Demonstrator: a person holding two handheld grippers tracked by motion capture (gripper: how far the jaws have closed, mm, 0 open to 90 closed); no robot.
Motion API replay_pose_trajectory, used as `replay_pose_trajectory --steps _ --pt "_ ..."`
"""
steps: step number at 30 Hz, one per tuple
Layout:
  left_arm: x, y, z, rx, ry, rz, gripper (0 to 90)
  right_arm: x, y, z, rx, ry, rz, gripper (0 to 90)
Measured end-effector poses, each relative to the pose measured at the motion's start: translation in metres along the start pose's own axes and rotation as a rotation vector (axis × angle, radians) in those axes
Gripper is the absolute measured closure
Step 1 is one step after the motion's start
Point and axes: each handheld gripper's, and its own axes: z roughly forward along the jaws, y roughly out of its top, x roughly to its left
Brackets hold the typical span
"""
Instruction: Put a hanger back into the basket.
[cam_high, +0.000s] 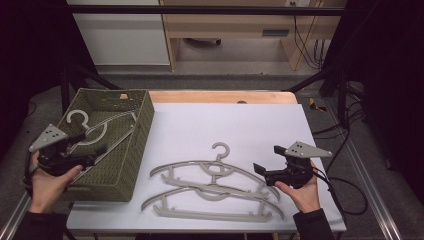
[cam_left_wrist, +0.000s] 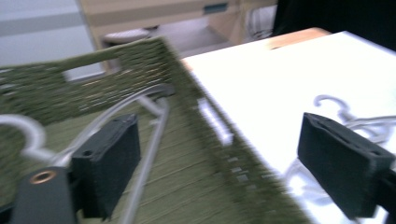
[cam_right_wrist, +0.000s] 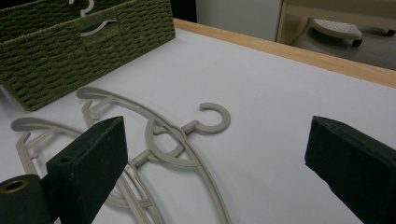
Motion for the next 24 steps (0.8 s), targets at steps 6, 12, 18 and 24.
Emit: replay_pose_trajectory --steps 6,12,18,24 --pt "-0.038 -0.011 0.013 -0.005 -0.076 0.017 6.7 0.002 0.002 0.011 0.043 0.015 0.001 8.1" --pt "-0.062 -0.019 0.025 0.007 -0.119 0.034 3.3 0.006 0.003 0.027 0.101 0.027 -0.018 9.6" --pt "-0.083 -0.024 0.026 0.006 -0.150 0.071 5.8 0.008 0.000 0.044 0.179 0.034 -0.034 9.1" --pt "-0.090 -0.032 0.029 0.017 -0.189 0.076 8.8 0.010 -0.005 0.056 0.232 0.040 -0.043 9.3"
